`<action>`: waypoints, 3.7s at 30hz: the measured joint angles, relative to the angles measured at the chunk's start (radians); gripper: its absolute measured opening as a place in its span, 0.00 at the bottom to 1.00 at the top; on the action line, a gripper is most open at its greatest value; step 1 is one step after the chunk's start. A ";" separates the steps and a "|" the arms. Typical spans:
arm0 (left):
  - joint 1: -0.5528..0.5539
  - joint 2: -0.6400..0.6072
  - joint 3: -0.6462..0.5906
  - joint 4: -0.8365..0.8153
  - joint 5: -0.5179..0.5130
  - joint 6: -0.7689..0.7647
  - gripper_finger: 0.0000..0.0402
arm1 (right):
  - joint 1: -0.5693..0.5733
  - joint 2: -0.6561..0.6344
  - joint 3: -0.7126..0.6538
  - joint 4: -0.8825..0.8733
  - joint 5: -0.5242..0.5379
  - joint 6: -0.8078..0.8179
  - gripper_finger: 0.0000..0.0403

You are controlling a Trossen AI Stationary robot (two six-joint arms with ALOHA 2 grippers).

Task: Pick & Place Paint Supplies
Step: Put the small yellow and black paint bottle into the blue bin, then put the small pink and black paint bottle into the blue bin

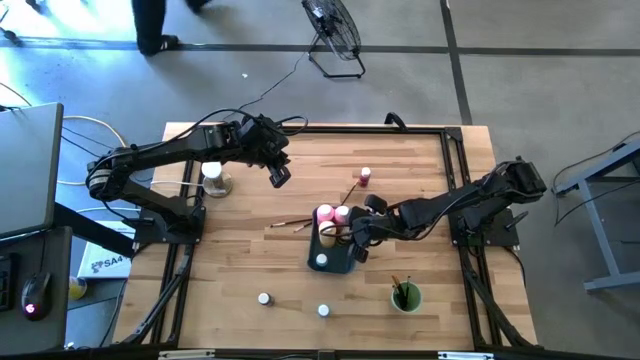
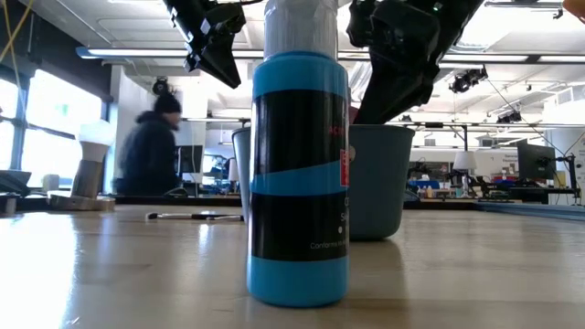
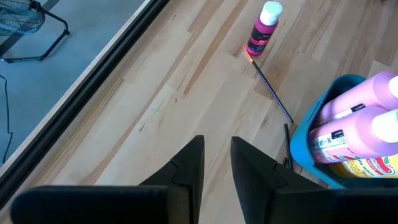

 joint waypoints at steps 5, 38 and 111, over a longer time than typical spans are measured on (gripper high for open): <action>0.000 0.000 0.000 0.000 0.000 0.000 0.19 | 0.000 0.000 0.000 0.000 0.000 -0.019 0.36; 0.000 0.000 0.000 0.000 0.000 0.000 0.19 | 0.000 -0.459 0.001 0.149 0.063 0.010 0.36; 0.000 0.000 0.000 0.148 -0.156 0.030 0.19 | -0.691 -0.188 0.191 -0.321 -0.439 -0.542 0.36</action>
